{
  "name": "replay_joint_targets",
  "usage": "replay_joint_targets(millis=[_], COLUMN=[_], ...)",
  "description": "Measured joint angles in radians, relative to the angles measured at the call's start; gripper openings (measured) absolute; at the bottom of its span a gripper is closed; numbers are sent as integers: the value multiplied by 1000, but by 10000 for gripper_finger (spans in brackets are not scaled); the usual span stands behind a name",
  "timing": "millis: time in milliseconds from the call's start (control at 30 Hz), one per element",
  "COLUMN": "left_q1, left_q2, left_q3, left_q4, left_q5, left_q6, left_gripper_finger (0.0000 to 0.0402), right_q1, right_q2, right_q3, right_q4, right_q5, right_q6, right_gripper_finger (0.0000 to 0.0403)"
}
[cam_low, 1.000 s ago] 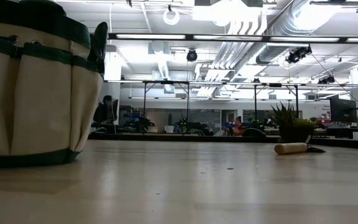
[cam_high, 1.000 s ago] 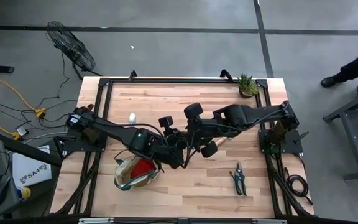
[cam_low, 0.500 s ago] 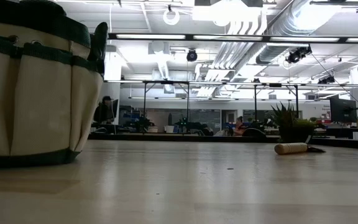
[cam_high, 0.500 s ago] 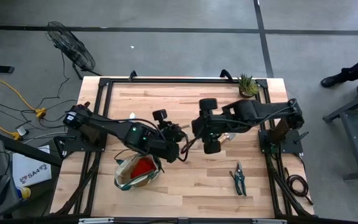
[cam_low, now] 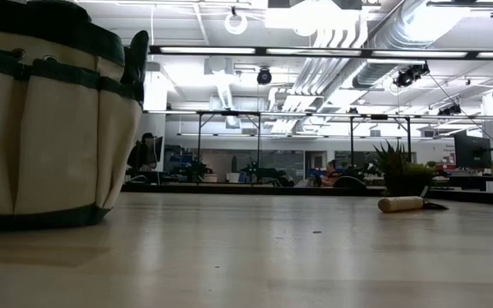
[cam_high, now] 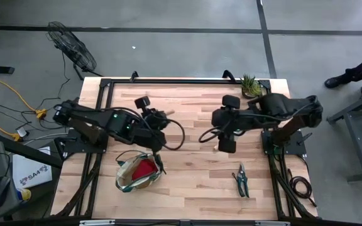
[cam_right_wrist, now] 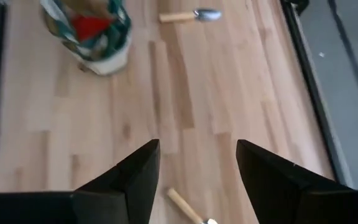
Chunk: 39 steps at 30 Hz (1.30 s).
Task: Pick & Place Garden tools in Gardening bag
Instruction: Put the hand rake into the gardening bag
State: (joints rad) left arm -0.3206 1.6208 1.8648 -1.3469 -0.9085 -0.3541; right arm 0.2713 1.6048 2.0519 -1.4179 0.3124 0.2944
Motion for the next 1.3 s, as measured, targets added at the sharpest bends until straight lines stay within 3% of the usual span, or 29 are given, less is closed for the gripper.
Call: replay_joint_targets(millis=[133, 367, 500, 733, 900, 1100, 1300], left_q1=[-1, -15, -55, -191, -310, -412, -440], left_q2=[-55, -217, -313, -423, -438, -412, -342], left_q3=[-78, -390, -515, -563, -565, -567, -567], left_q4=[26, 307, 439, 472, 478, 479, 502], left_q5=[10, 114, 109, -79, -248, -425, -511], left_q6=[-18, -34, -71, -186, -279, -463, -646], left_gripper_finger=[58, 58, 58, 58, 58, 58, 58], right_q1=[28, 66, 84, 123, 145, 155, 155], right_q2=[-80, -230, -300, -380, -393, -393, -393], right_q3=[-131, -521, -748, -1130, -1307, -1481, -1614], right_q4=[145, 521, 757, 1269, 1580, 1836, 2038], right_q5=[-1, -2, 0, 1, 10, 26, -9], right_q6=[55, 180, 279, 405, 416, 417, 408], right_gripper_finger=[205, 205, 205, 205, 205, 205, 205])
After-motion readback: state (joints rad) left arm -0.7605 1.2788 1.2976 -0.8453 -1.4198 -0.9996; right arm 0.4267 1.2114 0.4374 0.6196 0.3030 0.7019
